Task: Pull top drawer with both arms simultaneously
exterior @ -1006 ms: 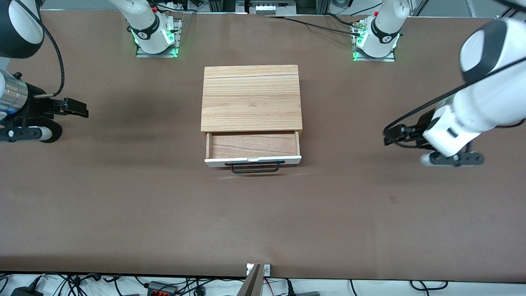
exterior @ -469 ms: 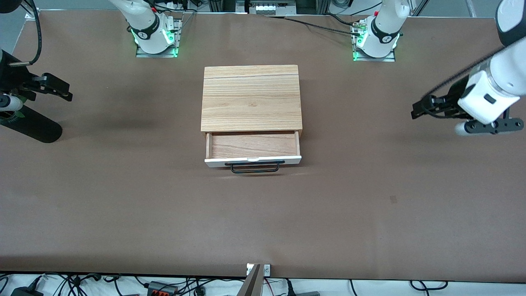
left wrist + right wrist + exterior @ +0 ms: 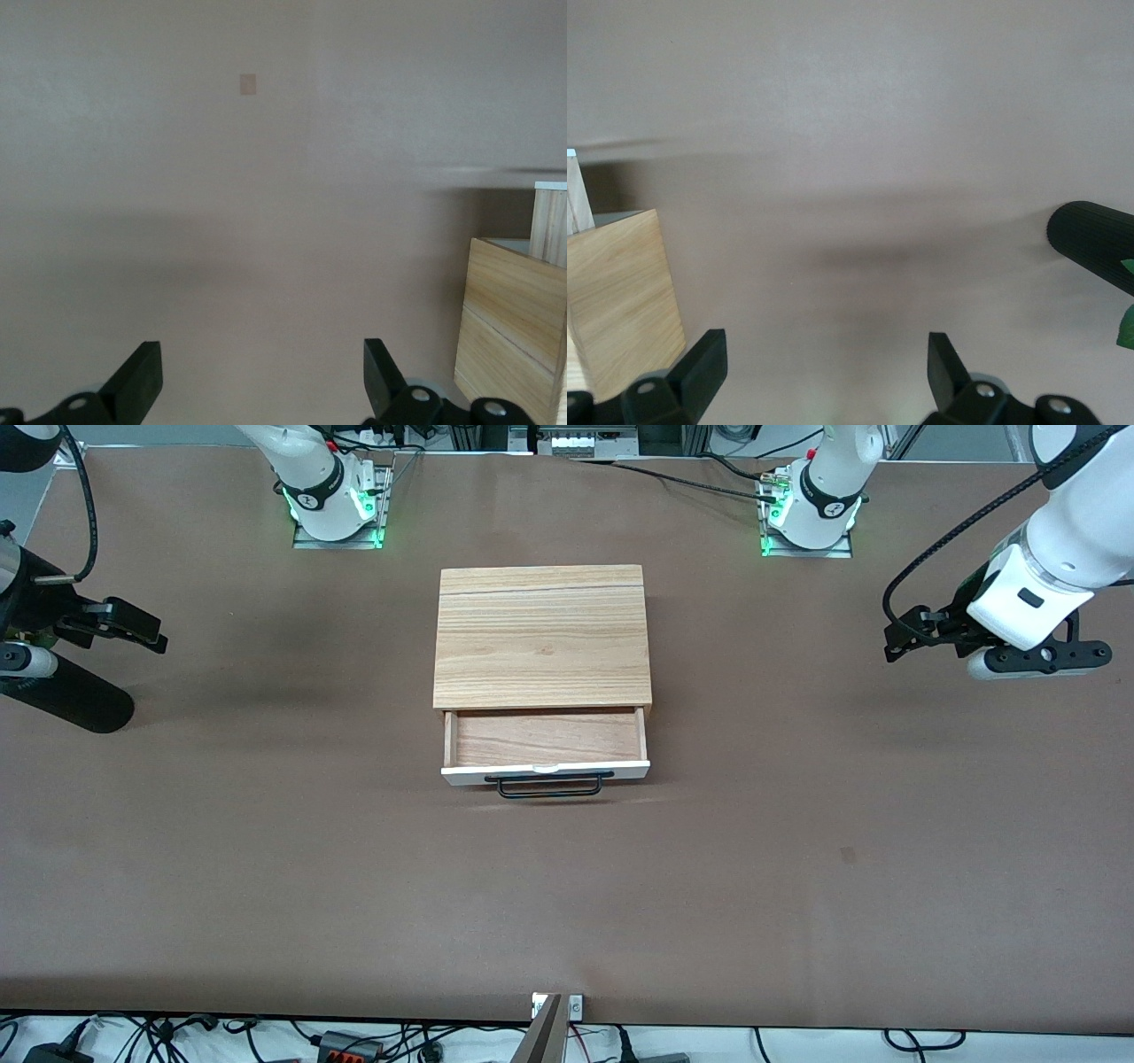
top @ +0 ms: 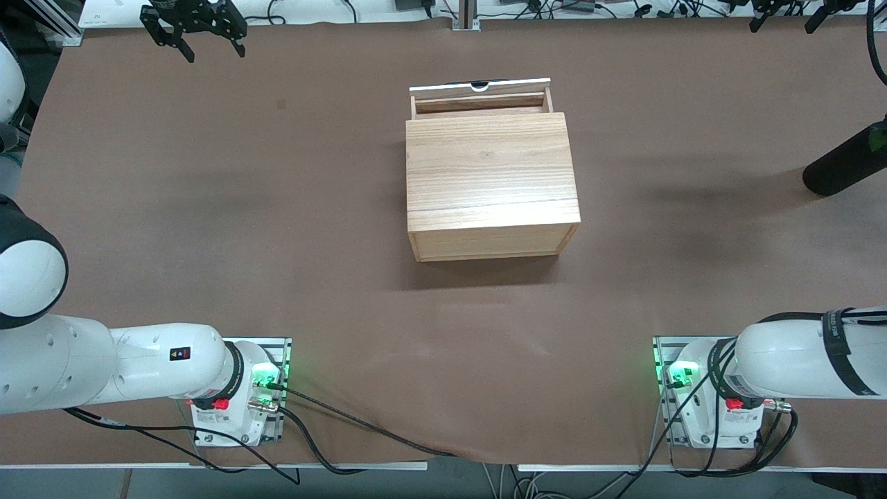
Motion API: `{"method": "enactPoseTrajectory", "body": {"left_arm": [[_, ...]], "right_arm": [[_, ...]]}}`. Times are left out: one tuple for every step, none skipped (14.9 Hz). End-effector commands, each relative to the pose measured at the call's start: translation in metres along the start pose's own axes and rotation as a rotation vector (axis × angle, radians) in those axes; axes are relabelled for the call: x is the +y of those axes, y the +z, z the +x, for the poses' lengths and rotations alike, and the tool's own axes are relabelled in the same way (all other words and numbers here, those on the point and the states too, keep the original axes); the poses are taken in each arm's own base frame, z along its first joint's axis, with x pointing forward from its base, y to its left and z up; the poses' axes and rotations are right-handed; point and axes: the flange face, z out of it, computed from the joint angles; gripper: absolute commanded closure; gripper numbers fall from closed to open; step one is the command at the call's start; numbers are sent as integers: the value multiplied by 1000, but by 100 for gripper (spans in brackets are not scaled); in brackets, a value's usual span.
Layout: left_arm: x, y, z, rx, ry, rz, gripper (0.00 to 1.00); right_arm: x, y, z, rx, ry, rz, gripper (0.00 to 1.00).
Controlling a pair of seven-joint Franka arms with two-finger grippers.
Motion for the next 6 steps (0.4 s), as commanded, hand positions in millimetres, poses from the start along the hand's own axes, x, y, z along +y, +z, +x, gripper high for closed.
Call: {"method": "enactPoseTrajectory", "body": {"left_arm": [[1,-1,-5,19,24,19,0],[3,-1,-4,17,25,18,0],[3,-1,-4,17,27,17,0],[3,-1,-4,17,25,18,0],[2,-1,-4,17,24,17,0],[1,0,-4,13,22,17,0]], "right_arm": [[-1,-1,2,20,22,17,0],[-1,-1,4,31,22,17,0],[-1,-1,4,34,23,18,0],[-2,-1,4,34,21,18,0],[-3,0,4,31,19,18,0],[-3,0,4,31,19,18,0]]}}
